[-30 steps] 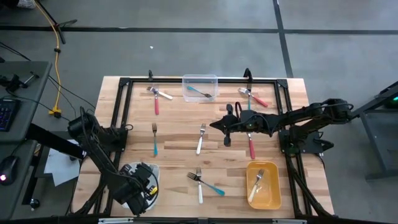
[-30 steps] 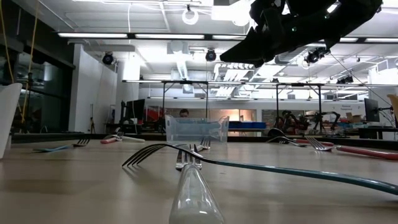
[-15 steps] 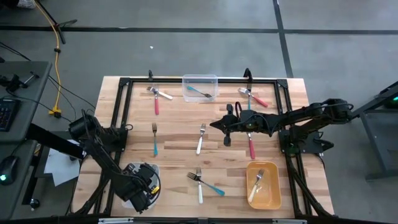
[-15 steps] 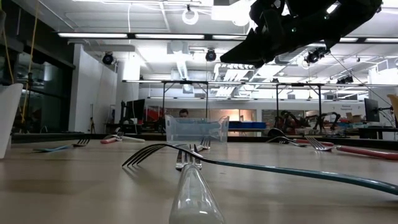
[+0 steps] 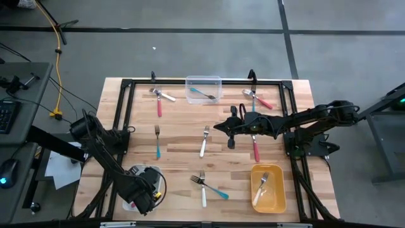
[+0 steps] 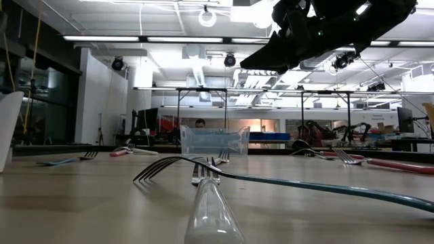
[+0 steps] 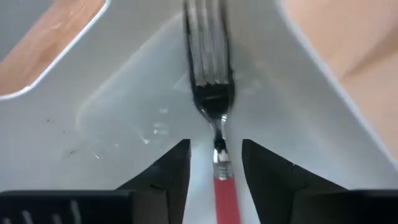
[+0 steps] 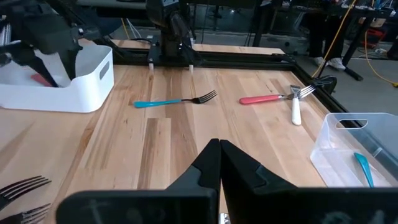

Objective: Sort silverware by color (type)
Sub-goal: Put the red fork into the white bin, then put the blue fork into the transparent bin

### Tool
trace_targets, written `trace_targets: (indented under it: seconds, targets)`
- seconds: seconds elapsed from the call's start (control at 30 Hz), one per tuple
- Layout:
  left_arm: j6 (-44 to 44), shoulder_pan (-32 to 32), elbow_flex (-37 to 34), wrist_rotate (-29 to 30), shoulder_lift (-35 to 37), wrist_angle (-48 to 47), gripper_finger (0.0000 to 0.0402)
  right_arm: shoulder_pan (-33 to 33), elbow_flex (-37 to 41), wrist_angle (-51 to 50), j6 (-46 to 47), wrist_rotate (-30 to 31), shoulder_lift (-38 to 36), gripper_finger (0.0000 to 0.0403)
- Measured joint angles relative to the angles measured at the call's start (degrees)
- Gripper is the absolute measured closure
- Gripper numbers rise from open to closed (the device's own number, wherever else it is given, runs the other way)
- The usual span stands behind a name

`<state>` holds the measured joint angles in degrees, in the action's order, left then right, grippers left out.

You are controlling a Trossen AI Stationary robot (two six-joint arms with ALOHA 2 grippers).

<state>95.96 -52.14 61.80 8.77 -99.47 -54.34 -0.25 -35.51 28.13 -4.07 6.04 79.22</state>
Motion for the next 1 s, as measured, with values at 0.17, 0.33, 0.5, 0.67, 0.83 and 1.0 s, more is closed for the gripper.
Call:
trace_targets:
  seconds: [0.17,0.33,0.5,0.67,0.83,1.0]
  targets:
    - [-6.14,0.44,3.23,2.98,2.73,-3.80,0.0266,0.04,0.00,-0.15,-0.03,0.00,-0.20,0.0401]
    - [-16.92,3.19,3.52,8.01,6.67,-0.68,0.0319,0.04,0.02,-1.64,-0.03,0.00,-0.82,0.0401]
    - [-31.90,8.08,3.52,12.72,10.28,4.10,0.0388,0.04,0.04,-6.50,1.11,0.00,-2.40,0.0401]
    - [-49.52,14.98,3.40,13.30,11.11,12.44,0.0398,1.04,0.04,-10.08,1.68,2.34,-4.36,0.0401]
    - [-62.52,21.85,-2.48,5.78,10.92,27.93,0.0401,2.92,0.04,-16.19,3.21,7.68,-7.24,0.0401]
    - [-70.34,28.46,-11.21,-0.04,10.92,46.11,0.0401,4.15,0.02,-20.45,6.81,9.16,-8.57,0.0401]
